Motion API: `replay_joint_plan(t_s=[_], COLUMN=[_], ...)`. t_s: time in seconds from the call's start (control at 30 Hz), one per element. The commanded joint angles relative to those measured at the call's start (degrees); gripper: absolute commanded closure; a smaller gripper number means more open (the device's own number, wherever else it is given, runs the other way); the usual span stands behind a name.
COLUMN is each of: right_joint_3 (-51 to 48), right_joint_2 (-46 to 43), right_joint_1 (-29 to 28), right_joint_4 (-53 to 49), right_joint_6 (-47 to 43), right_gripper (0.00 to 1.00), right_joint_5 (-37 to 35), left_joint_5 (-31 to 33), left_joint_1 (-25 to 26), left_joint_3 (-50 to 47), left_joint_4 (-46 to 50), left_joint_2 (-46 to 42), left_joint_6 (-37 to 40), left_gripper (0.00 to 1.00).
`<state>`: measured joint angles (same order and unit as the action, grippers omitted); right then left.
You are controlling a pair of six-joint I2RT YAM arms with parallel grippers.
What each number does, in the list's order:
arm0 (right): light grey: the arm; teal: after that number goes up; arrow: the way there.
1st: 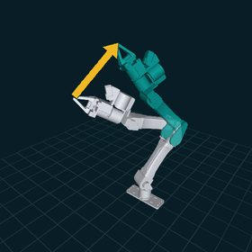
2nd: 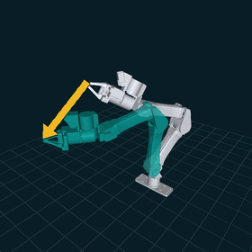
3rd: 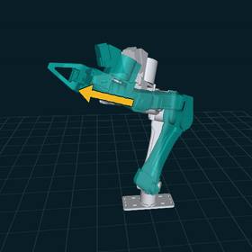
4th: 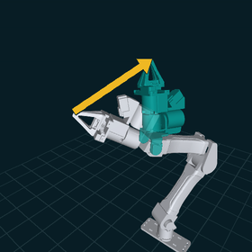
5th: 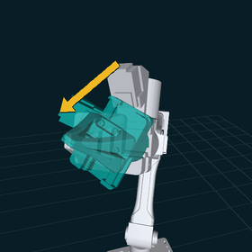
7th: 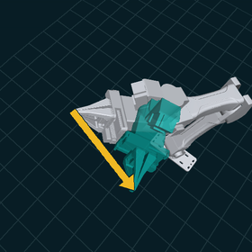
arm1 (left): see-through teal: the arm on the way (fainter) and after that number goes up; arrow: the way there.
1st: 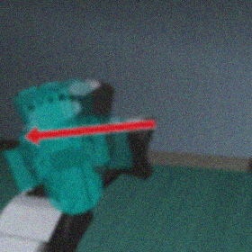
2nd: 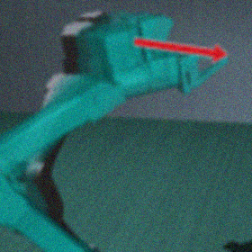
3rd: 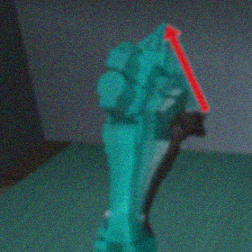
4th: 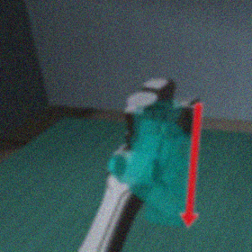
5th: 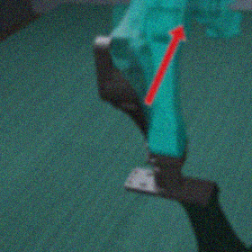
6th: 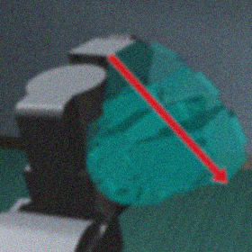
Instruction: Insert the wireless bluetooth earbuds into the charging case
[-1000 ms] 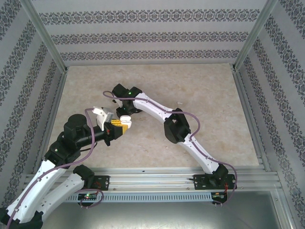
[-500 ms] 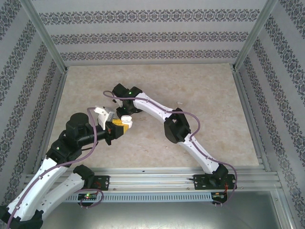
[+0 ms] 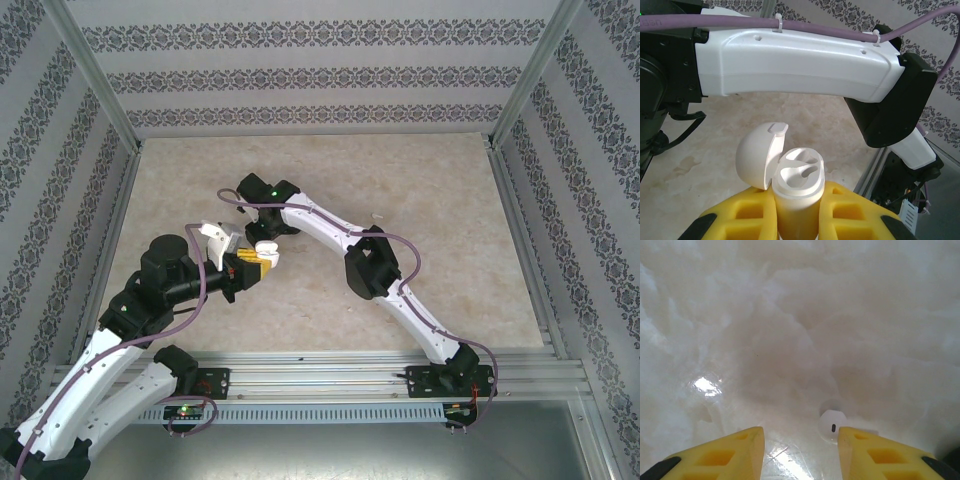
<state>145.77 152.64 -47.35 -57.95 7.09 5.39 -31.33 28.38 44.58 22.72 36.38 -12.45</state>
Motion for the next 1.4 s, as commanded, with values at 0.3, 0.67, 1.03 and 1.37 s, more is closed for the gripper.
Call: replay_joint_plan(t_s=[0.3,0.67,1.03,1.37], right_joint_3=[1.4,1.5,1.5,-1.4], right_joint_2=[-3.5,-4.3,0.8,1.4], right_joint_1=[0.5,1.2,2.2,1.2], right_joint_4=[0.4,2.8,0.8,0.3], right_joint_6=[-1.5,-3.5,-3.5,-3.5], right_gripper=[0.58,0.62,0.61,0.61], right_joint_5=[-0.4,-1.6,0.3,1.3], left_joint_5=[-1.1,-1.0,-1.2,-1.7], left_joint_1=[-0.7,-0.7,-0.7,-0.7], left_joint_3=[-1.4,-2.1,-1.8,-2.0], left_joint_4=[-3.3,-4.0,-2.9,-3.4], left_joint_2=[-0.2,0.6,1.3,1.6], left_joint_6=[-0.3,0.1,0.8,0.5], left_gripper=[1.0,1.0,1.0,1.0])
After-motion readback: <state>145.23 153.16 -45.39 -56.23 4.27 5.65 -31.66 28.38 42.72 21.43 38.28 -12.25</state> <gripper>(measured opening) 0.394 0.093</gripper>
